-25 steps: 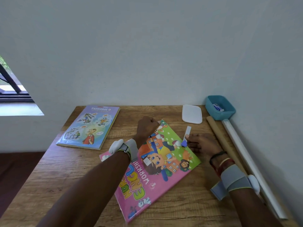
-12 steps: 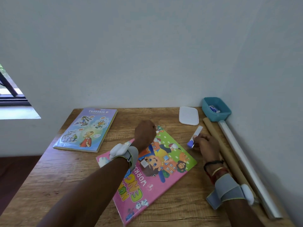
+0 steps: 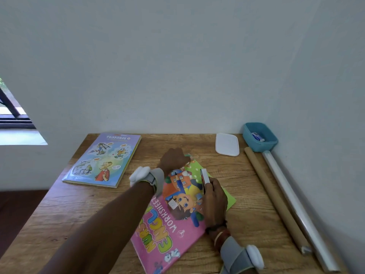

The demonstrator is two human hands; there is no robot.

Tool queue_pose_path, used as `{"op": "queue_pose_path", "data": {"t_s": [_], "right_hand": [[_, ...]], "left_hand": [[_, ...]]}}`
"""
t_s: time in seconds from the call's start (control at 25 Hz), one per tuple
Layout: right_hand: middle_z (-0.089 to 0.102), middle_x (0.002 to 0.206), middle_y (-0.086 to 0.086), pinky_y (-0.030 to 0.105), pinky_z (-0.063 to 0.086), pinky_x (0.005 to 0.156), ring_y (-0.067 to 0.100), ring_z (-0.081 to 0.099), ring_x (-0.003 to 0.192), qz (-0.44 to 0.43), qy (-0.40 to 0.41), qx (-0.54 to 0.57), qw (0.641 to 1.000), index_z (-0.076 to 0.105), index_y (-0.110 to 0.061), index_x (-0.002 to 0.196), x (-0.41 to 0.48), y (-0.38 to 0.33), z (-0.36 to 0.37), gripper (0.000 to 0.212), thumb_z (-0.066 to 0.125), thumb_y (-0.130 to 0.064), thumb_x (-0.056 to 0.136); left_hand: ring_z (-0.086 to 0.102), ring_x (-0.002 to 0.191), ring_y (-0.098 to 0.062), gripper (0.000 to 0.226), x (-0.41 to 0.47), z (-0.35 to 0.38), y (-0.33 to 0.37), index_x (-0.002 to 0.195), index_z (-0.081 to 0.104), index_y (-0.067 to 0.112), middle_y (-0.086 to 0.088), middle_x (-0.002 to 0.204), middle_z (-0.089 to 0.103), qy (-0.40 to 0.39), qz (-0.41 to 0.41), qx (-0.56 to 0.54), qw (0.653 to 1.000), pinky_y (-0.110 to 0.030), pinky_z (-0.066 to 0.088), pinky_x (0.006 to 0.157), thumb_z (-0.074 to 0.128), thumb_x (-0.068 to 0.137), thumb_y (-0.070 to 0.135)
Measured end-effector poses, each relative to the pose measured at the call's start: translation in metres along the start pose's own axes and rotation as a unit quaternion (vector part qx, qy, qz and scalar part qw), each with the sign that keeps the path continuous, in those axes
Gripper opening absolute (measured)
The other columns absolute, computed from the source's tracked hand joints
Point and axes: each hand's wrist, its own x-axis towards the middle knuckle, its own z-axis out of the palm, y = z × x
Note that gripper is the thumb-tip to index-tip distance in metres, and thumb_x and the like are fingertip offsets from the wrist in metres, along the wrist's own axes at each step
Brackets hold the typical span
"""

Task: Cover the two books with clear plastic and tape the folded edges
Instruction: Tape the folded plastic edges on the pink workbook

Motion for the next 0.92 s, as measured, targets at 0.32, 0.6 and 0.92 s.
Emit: {"op": "queue_pose_path", "data": {"t_s": [0.32, 0.6, 0.92], "right_hand": [[0.061, 0.066, 0.009, 0.043, 0.051, 0.067, 0.022, 0.06, 0.063, 0.07, -0.11, 0.156, 0.979, 0.058, -0.009, 0.079, 0.01, -0.025, 0.012, 0.035, 0.056, -0.04, 0.094], [0.069, 0.086, 0.012, 0.032, 0.054, 0.047, 0.015, 0.07, 0.071, -0.007, -0.27, 0.127, 0.954, 0.058, -0.007, 0.087, -0.025, -0.127, 0.015, 0.064, 0.067, -0.068, 0.069], [0.068, 0.068, 0.011, 0.03, 0.055, 0.056, 0.019, 0.065, 0.06, -0.008, -0.187, 0.043, 0.981, 0.062, -0.004, 0.075, 0.045, -0.091, -0.047, 0.009, 0.069, -0.001, 0.081]], "left_hand": [[0.058, 0.06, -0.015, 0.052, -0.033, -0.109, -0.02, 0.066, 0.065, 0.012, -0.004, 0.062, 0.057, 0.011, -0.004, -0.099, 0.995, -0.025, 0.043, 0.057, 0.073, 0.053, 0.062], [0.06, 0.044, -0.007, 0.024, -0.075, -0.175, 0.031, 0.06, 0.065, 0.011, 0.002, 0.05, 0.063, 0.106, 0.021, 0.064, 0.992, -0.021, 0.044, 0.048, 0.075, 0.066, 0.032], [0.058, 0.051, -0.014, 0.054, -0.038, -0.077, 0.055, 0.061, 0.05, 0.012, -0.001, 0.055, 0.055, 0.102, 0.082, -0.037, 0.991, -0.025, 0.044, 0.053, 0.068, 0.078, 0.06]]}}
